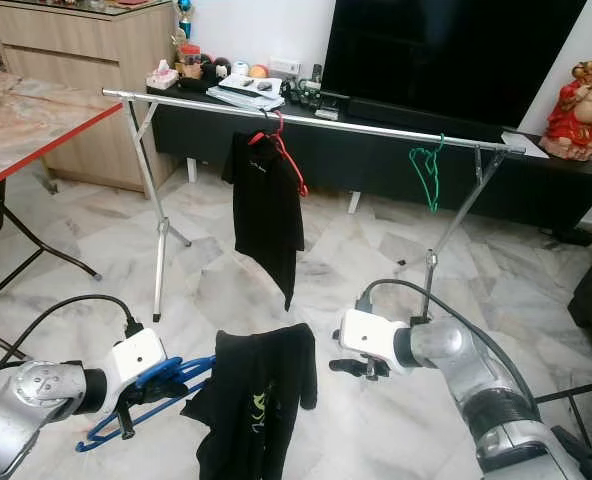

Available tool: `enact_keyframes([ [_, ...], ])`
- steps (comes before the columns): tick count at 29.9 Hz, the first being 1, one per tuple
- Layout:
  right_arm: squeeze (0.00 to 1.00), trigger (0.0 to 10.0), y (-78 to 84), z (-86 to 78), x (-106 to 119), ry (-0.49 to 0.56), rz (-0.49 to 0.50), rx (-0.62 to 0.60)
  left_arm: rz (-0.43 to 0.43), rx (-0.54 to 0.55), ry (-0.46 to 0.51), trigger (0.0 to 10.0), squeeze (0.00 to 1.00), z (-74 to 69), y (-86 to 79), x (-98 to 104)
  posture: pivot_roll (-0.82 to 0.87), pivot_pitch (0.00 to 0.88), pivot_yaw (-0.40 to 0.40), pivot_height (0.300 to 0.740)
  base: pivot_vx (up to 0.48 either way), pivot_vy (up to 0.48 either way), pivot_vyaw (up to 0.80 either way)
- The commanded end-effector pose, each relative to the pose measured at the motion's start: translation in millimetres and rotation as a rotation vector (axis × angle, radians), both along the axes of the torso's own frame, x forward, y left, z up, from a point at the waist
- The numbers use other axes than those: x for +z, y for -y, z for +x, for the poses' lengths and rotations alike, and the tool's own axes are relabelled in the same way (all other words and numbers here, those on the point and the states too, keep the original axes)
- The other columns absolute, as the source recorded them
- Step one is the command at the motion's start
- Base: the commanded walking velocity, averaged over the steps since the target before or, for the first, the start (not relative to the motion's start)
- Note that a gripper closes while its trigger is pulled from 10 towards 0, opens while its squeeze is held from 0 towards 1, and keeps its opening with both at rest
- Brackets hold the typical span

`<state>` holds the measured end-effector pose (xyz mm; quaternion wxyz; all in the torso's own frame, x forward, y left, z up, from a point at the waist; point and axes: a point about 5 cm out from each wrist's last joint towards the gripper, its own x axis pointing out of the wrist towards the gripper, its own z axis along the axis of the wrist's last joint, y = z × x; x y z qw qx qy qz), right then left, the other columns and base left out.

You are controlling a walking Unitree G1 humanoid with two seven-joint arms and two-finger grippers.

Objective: Hang hanger

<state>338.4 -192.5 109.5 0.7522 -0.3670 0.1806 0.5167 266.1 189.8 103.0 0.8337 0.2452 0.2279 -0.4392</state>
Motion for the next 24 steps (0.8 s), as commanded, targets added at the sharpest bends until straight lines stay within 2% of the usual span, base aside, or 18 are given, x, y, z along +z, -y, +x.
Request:
enact_keyframes([
  [1, 0.00, 10.0, 8.4, -2.2, 1, -0.006, 0.025, -0.024, -0.052, -0.055, 0.032, 0.0, 0.00, -0.8, 1.4, 17, 0.13, 0.000, -0.118, 0.740, 0.000, 0.000, 0.00],
  [10, 0.00, 10.0, 10.8, -4.9, -2, -0.029, 0.031, -0.024, -0.073, -0.132, -0.004, 0.0, 0.00, -7.8, 2.0, 26, 0.13, 0.000, -0.117, 0.740, 0.000, 0.000, 0.00],
  [24, 0.00, 10.0, 5.4, -11.0, -12, -0.095, 0.080, -0.019, -0.135, -0.200, 0.021, 0.0, 0.00, -5.7, 11.8, 50, 0.13, 0.000, -0.115, 0.740, 0.000, 0.000, 0.00],
])
